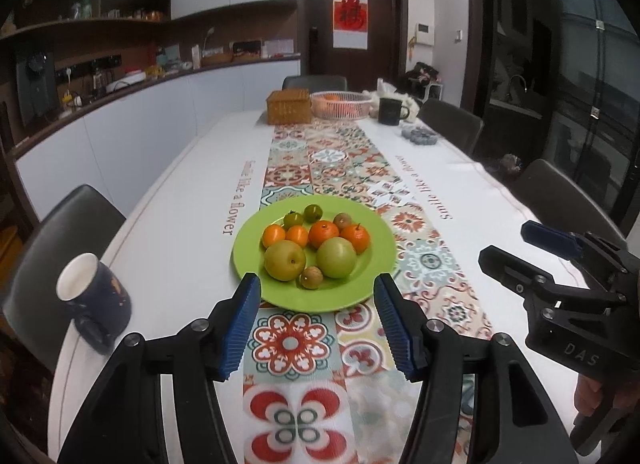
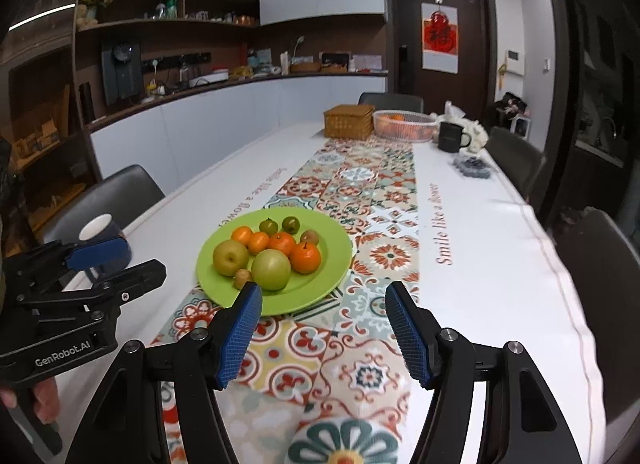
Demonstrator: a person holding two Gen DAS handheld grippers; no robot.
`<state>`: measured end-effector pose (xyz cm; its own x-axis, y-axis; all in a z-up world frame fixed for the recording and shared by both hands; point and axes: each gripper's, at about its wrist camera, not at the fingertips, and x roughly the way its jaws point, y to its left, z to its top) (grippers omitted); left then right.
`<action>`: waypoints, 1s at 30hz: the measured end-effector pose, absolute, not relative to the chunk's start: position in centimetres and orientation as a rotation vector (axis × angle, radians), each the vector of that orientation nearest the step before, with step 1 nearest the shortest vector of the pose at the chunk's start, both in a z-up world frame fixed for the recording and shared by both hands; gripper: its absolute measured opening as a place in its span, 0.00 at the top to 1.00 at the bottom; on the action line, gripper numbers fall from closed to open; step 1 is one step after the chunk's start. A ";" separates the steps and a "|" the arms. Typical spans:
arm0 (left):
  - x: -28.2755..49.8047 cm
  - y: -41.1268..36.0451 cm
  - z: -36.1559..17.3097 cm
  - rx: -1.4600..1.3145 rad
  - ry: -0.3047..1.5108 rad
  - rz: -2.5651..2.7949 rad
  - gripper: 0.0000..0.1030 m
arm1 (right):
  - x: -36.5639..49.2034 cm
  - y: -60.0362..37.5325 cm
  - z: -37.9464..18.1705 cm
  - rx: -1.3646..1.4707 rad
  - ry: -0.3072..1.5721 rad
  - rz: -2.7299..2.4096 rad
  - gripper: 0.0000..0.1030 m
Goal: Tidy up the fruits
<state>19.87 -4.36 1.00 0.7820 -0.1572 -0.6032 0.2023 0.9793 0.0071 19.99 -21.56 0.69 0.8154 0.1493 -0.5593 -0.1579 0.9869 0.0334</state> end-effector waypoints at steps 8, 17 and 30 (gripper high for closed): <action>14.7 -4.3 3.3 0.088 0.593 -0.181 0.33 | 14.2 -21.7 3.0 -0.028 0.572 0.128 0.27; 10.0 -3.8 4.2 0.080 0.577 -0.176 0.22 | 9.4 -21.0 4.5 -0.046 0.533 0.106 0.24; 5.4 -2.9 5.1 0.097 0.532 -0.147 0.13 | 4.9 -20.7 5.3 -0.017 0.499 0.079 0.20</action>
<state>5.42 -2.93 5.13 0.8517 -0.1139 -0.5116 0.1641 0.9850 0.0540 4.89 -20.68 5.35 0.8749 0.0716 -0.4790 -0.0800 0.9968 0.0030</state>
